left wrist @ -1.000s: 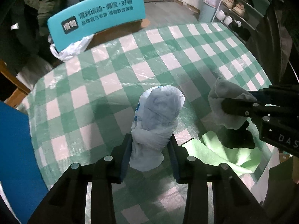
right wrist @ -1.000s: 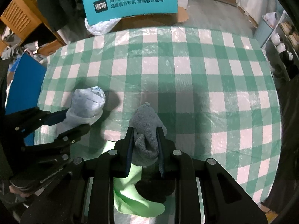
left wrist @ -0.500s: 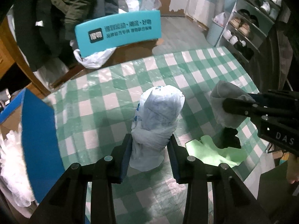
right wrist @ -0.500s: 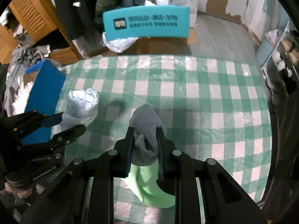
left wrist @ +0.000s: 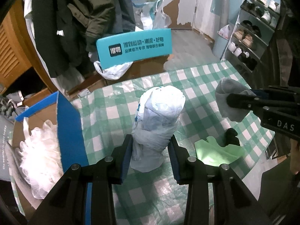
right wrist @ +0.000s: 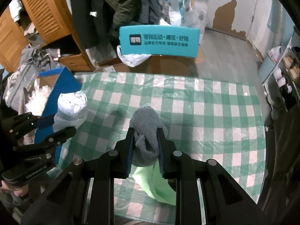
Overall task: Organize soft objects
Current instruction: 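Lift both socks and carry them over the box with both grippers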
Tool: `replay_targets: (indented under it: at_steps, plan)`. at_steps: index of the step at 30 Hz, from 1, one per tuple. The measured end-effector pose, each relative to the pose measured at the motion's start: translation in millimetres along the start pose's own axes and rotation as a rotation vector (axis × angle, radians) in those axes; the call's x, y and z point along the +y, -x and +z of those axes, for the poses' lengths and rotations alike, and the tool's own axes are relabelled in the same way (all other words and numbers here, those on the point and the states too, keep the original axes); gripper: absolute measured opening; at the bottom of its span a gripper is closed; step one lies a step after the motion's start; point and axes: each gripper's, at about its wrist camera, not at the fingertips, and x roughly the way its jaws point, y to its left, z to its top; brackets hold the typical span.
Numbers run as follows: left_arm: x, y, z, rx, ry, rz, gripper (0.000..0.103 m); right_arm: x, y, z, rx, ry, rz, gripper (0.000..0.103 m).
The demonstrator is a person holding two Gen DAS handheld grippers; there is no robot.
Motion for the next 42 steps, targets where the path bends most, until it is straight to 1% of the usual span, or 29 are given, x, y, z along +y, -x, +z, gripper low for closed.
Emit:
replay_targets:
  at_steps: [9,14,42]
  plan:
    - [9,22,-6,-0.026,0.006,0.020,0.038,18,13,5,-0.031,0.028,0.019,0.021]
    - [16,31,-9,-0.041,0.017,0.031,0.038,27,15,6,-0.033,0.047,0.032,0.021]
    - [72,59,-32,-0.066,0.128,0.083,0.038,99,4,22,-0.020,0.160,0.106,0.021]
